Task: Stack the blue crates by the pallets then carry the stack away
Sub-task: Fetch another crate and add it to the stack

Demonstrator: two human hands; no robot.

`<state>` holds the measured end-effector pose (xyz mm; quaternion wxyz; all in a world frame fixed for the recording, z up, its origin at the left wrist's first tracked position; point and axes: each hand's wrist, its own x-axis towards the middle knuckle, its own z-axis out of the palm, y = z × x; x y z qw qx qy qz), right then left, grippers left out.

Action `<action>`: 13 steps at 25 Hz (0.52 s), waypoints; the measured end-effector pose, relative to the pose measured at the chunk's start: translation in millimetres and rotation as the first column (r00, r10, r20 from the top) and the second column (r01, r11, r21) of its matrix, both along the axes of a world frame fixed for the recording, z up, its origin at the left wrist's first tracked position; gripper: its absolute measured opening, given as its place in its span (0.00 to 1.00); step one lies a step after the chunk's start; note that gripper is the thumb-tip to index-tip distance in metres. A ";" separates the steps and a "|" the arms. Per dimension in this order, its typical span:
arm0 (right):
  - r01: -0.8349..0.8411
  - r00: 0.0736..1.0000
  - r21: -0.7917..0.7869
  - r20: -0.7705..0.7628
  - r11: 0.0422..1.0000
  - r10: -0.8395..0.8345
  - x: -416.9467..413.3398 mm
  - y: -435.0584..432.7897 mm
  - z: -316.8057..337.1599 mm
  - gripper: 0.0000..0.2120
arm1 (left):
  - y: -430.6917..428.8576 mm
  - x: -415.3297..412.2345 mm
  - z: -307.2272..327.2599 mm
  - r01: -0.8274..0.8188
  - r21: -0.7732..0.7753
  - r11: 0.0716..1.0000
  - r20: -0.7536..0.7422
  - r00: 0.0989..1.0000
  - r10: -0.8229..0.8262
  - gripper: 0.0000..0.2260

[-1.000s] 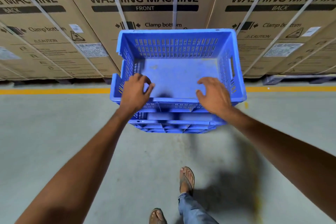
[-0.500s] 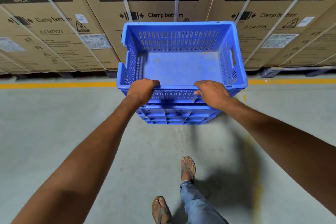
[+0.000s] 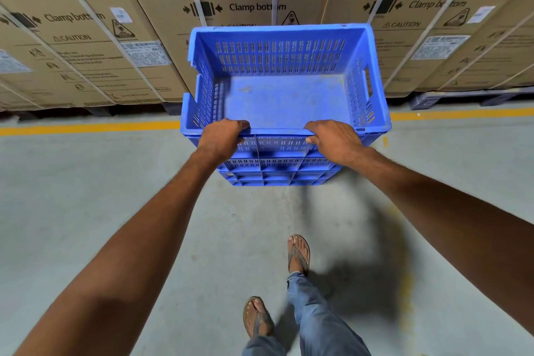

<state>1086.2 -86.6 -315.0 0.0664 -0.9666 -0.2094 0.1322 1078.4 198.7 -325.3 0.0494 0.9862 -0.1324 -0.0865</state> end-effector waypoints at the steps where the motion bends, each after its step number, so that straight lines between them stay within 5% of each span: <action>1: 0.008 1.000 0.004 -0.004 1.000 -0.008 -0.7 -0.2 0.4 0.04 | 0.5 0.2 -0.8 0.002 -0.004 1.000 0.003 1.000 -0.002 0.12; 6: 0.011 1.000 0.053 -0.015 0.999 -0.010 1.2 -0.7 -8.1 0.06 | 3.1 0.3 -7.9 -0.002 -0.015 1.000 0.011 1.000 0.002 0.12; 13: -0.045 0.966 -0.016 0.255 0.999 0.048 -3.7 -1.0 -37.6 0.14 | -1.9 -11.4 -36.5 -0.010 0.020 1.000 0.261 0.965 0.004 0.08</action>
